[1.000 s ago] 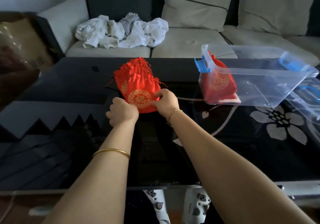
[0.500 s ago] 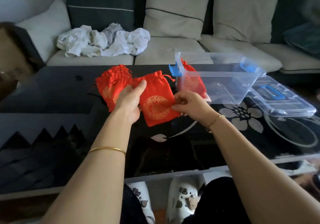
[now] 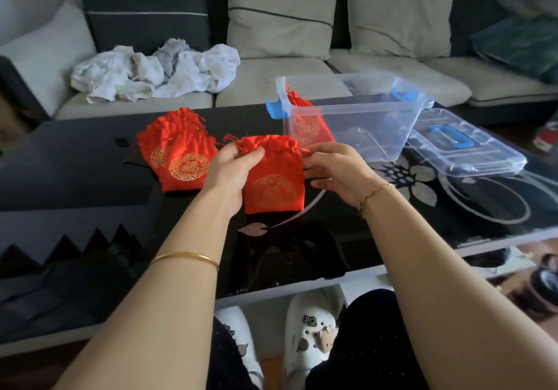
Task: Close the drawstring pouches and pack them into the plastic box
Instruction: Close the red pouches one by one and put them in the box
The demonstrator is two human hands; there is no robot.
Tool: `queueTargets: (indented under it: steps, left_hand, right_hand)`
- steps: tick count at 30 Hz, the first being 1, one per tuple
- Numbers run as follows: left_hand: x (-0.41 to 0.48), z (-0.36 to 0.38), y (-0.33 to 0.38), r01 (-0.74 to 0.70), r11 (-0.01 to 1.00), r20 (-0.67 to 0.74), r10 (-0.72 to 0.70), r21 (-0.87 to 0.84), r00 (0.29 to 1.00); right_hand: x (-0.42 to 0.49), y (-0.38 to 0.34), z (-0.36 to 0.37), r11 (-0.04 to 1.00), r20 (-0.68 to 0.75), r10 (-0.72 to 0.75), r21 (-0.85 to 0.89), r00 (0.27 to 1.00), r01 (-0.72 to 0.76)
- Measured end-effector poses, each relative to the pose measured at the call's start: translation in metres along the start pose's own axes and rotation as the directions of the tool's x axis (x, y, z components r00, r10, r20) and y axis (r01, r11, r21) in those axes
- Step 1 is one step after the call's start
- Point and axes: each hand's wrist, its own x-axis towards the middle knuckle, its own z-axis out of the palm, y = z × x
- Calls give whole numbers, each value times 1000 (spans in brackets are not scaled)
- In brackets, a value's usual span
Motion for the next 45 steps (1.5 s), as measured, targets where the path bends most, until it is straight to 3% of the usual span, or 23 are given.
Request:
queueTargets:
  steps: [10,18,27,35,38,41,43,45]
  left_hand:
    - [-8,-4,7,22,999,-20,-22,-30,1000]
    - [-11,-11,19,125,964,-19,-133,-234,991]
    - [-4,-20,19,81,990,-203,-103,-113,974]
    - [0,-30,16,-68,953,-288,156,295,945]
    - [-1,-35,17,-113,879,-265,259,463,929]
    - [-5,-34,22,-107,834,-254,283,541,925]
    - [-6,-31,25,-2,862,-316,188,508,930]
    - [-4,-29,27,144,963,-366,-52,229,929]
  right_hand:
    - [-7,-3,-4,990,-36,-91,-110,995,86]
    - [-4,-4,-2,988,-126,-110,-122,986,95]
    - [-3,-5,-1,985,-238,-154,-114,959,130]
    - [-1,-4,-1,918,-316,-310,-346,897,196]
    - [-2,-6,-1,952,-342,-258,-250,904,177]
    - [-2,-7,-1,997,-329,-73,-5,941,75]
    - [1,-7,-1,971,-253,108,234,961,-48]
    - [3,-6,-1,875,-142,286,442,948,-198]
